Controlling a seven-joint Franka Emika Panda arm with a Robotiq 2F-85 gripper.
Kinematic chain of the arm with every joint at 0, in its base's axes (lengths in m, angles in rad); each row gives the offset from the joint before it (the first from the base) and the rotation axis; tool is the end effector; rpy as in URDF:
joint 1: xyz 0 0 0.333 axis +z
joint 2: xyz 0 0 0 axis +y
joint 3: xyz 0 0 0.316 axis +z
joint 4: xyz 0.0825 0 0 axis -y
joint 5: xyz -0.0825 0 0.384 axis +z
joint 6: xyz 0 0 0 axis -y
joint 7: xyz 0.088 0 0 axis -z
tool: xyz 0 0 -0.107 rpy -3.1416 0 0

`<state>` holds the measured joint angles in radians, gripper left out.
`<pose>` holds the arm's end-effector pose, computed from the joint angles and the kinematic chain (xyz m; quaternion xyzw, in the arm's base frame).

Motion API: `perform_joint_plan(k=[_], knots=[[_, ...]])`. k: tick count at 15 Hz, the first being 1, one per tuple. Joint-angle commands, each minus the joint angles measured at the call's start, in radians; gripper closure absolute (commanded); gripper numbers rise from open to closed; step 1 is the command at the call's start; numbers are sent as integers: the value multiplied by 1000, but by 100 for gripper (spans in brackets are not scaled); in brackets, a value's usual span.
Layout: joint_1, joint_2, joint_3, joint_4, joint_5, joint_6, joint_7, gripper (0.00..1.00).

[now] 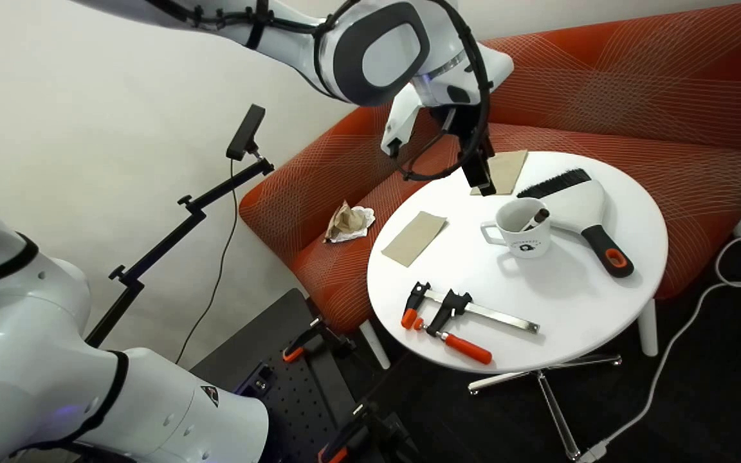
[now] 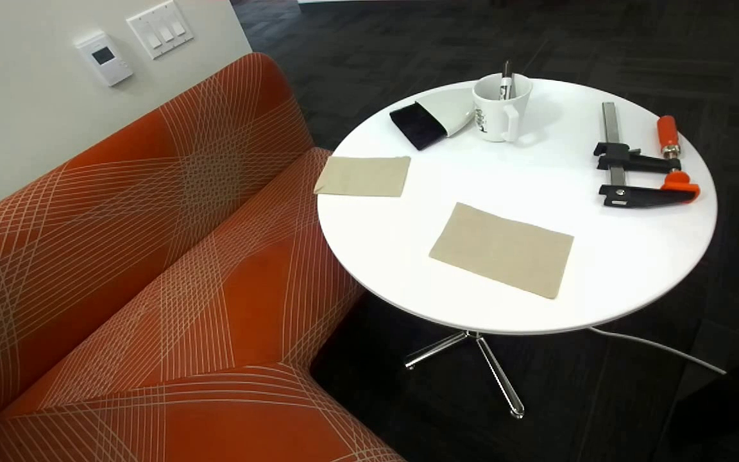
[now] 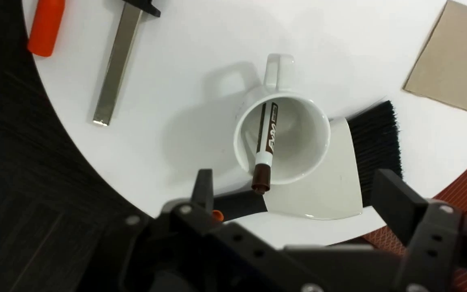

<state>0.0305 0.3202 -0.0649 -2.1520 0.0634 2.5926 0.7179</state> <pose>0.5806 -0.0207 0.2618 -0.9194 0.3886 -0.0545 0.0279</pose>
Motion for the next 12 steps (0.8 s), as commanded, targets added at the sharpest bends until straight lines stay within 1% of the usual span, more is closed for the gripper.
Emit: perform_joint_plan(k=[1,3,5,6,8,12], knots=[[63,56,-48,23,-33,82,130,0],[111,89,-97,35,-88,108,236,0],[155,121,-145,59,-144,91,333,0],[167,138,-157,74,-161,72,365,0],[182,164,-168,98,-182,52,397,0],[173,209,-154,143,-175,25,379,0]])
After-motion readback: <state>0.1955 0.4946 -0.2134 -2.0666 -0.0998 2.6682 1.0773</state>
